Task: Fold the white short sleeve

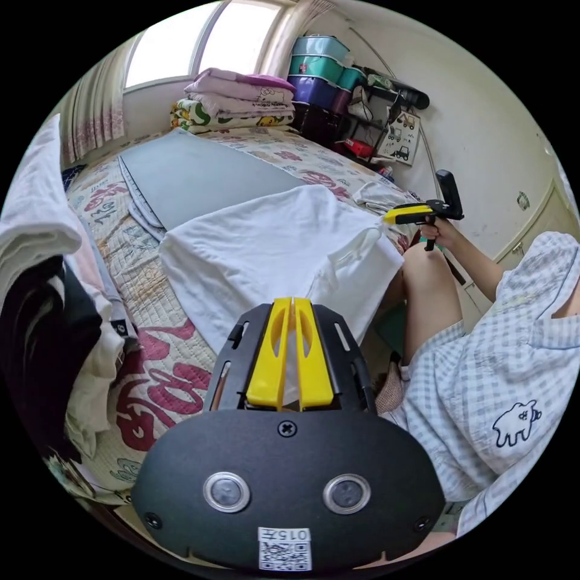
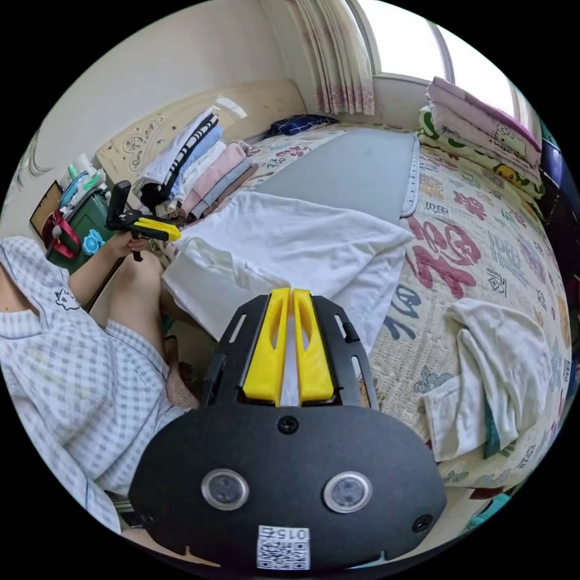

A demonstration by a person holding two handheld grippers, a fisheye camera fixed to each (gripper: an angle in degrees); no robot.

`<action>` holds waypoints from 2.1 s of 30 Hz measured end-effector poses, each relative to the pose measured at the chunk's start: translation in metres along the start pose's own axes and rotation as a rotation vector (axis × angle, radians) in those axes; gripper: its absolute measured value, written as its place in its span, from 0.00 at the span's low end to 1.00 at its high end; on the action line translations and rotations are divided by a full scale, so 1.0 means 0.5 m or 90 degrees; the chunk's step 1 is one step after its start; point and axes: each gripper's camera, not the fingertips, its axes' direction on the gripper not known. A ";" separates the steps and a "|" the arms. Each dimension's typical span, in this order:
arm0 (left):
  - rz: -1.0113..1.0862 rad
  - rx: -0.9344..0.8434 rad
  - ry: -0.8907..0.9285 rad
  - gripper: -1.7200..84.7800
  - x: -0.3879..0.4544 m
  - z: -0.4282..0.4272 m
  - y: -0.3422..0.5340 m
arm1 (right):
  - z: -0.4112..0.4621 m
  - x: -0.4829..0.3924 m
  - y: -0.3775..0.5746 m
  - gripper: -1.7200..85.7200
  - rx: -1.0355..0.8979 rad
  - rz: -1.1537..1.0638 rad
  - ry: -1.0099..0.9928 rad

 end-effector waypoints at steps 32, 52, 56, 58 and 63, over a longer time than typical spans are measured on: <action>-0.077 0.010 -0.021 0.07 0.053 0.068 0.041 | -0.232 0.033 -0.092 0.02 -0.036 0.077 -0.071; -0.434 0.046 0.043 0.14 -0.342 0.232 -0.223 | -0.203 0.687 -0.455 0.17 0.064 0.463 -0.139; -0.474 0.055 0.068 0.10 -0.382 0.249 -0.229 | -0.181 0.757 -0.471 0.12 0.087 0.530 -0.142; -0.475 0.055 0.043 0.06 -0.391 0.251 -0.235 | -0.183 0.780 -0.480 0.08 0.091 0.542 -0.123; -0.445 0.048 0.037 0.02 -0.393 0.279 -0.240 | -0.198 0.828 -0.487 0.04 0.117 0.535 -0.100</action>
